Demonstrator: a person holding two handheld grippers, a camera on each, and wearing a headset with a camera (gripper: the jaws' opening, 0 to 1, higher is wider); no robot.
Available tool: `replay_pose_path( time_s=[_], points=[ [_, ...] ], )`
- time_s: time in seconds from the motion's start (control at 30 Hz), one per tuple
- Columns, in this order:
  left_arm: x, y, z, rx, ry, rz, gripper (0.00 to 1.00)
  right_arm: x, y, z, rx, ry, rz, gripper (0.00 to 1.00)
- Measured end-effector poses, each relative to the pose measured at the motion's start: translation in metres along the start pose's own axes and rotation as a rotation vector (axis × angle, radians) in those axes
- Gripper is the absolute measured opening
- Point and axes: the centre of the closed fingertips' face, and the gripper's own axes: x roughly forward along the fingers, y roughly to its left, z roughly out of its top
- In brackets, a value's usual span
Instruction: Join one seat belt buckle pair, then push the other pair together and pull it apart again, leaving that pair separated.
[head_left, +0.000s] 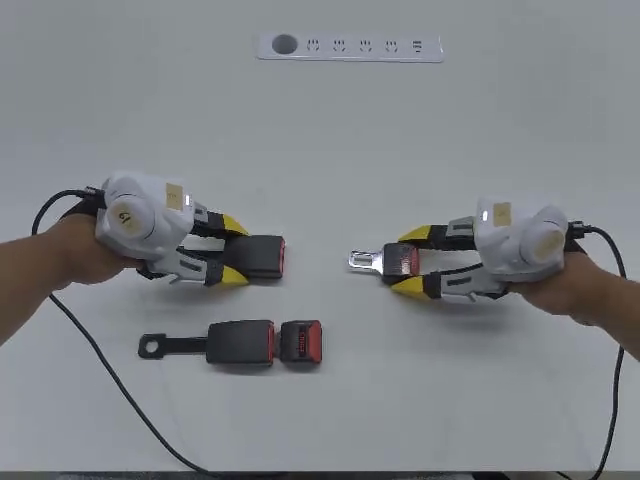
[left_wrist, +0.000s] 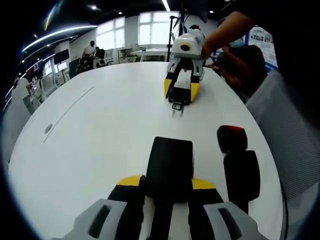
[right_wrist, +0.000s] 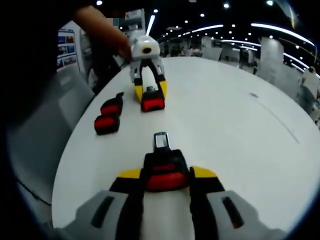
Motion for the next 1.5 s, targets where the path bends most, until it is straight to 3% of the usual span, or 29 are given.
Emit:
replay_pose_path(
  time_s=[0.33,0.7,0.9,1.37,1.5],
  points=[
    [0.001,0.0,0.0,0.007,0.013,-0.004,0.34,0.039,0.003,0.031,-0.003,-0.043,0.011,0.36],
    [0.003,0.001,0.001,0.025,0.035,-0.011,0.34,0.063,0.011,0.047,-0.007,-0.048,0.033,0.36],
    [0.004,0.001,0.002,0.05,0.059,-0.02,0.34,0.072,0.013,0.053,-0.026,-0.037,0.044,0.36],
    [0.004,0.0,0.001,0.072,0.097,-0.023,0.33,0.074,0.013,0.053,-0.024,-0.003,0.038,0.35],
    [0.004,0.0,0.0,0.077,0.111,-0.023,0.33,0.083,0.016,0.063,-0.003,-0.021,0.033,0.35]
  ],
)
